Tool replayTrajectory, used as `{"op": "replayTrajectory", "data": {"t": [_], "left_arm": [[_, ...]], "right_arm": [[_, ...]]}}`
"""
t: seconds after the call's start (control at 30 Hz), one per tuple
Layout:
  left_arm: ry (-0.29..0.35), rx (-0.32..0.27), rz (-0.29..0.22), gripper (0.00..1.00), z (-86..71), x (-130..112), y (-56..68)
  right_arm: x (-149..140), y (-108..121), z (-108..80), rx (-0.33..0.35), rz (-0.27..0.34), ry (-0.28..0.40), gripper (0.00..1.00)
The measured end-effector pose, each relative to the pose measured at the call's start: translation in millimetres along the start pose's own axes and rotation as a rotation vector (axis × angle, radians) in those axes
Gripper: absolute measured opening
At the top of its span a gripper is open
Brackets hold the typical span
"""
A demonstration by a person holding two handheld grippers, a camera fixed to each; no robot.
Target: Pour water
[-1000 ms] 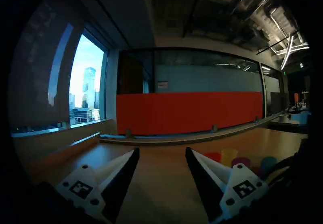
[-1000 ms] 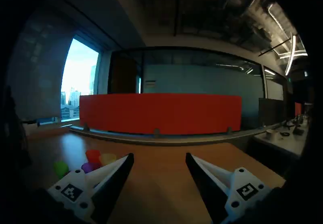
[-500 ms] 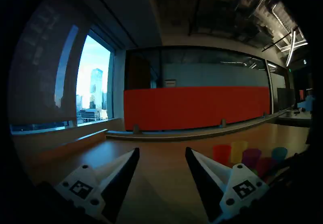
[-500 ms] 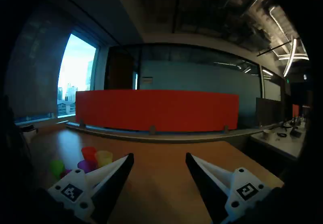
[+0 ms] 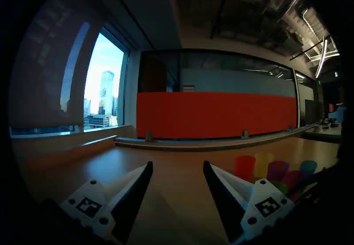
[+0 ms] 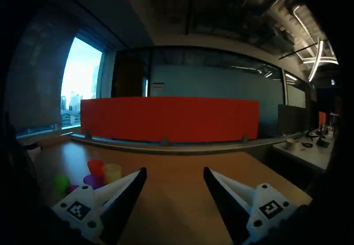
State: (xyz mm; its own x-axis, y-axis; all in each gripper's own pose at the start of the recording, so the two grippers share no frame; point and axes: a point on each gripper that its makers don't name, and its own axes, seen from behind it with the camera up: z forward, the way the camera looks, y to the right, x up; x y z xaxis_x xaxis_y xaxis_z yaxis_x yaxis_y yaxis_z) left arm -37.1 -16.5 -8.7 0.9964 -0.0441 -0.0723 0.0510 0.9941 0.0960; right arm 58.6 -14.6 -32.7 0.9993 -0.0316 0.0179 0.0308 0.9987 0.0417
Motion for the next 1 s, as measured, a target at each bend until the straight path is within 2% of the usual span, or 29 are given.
{"op": "replayTrajectory", "data": {"t": [0.2, 1.0], "left_arm": [[-0.002, 0.002, 0.013, 0.84, 1.0, -3, 0.0], [-0.056, -0.02, 0.01, 0.84, 6.7, -20, 5.1]], "right_arm": [[0, 2, -1.0, -0.003, 0.007, 0.001, 0.99], [3, 7, -6.0, -0.011, 0.016, 0.007, 0.99]]}}
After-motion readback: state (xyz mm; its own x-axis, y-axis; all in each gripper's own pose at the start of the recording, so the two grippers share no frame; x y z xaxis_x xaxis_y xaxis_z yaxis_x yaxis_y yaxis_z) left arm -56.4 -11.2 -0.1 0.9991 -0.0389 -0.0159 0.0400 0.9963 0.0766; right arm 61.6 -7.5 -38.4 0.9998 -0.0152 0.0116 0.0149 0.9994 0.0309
